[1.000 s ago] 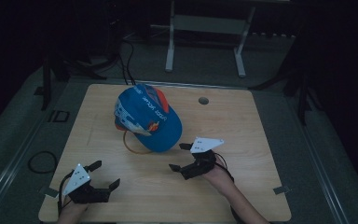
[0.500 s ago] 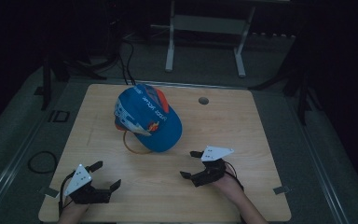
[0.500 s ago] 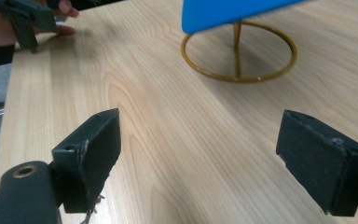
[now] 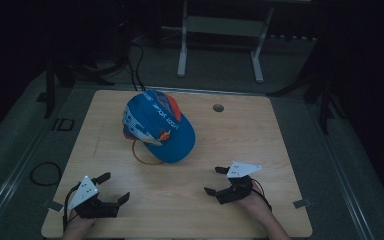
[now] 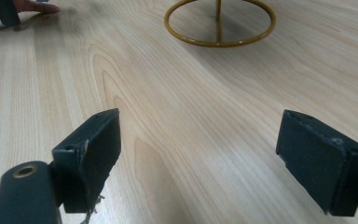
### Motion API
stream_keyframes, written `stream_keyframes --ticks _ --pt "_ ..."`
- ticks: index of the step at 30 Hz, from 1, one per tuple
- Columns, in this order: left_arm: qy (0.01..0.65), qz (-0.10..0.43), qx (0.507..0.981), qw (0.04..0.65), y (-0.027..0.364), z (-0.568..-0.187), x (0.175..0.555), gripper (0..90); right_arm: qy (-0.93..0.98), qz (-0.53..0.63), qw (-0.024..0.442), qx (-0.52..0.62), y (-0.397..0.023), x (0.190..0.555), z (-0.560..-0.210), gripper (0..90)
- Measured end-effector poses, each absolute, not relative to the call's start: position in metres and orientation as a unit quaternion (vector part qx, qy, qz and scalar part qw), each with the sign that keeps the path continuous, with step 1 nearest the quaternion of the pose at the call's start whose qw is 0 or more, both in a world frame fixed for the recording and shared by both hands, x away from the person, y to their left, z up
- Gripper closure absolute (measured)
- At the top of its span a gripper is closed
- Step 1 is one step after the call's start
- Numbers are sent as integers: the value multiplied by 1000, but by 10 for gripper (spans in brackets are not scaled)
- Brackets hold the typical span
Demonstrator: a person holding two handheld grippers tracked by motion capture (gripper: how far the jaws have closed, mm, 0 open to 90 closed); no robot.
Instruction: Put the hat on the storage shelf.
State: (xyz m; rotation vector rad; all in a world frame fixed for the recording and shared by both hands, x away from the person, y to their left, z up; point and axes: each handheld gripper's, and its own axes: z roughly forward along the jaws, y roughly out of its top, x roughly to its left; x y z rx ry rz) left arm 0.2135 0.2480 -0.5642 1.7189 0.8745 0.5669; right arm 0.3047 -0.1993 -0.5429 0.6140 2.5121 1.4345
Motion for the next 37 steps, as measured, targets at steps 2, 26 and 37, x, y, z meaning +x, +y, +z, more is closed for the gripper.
stream_keyframes --ticks 2,26,37 --pt "368 239 722 536 248 -564 214 20 846 483 92 207 -202 303 -545 139" --pt "366 240 722 536 249 -564 213 20 845 490 112 182 -244 300 -558 140" --pt "367 238 723 534 249 -565 214 20 836 498 107 206 -253 306 -561 140"
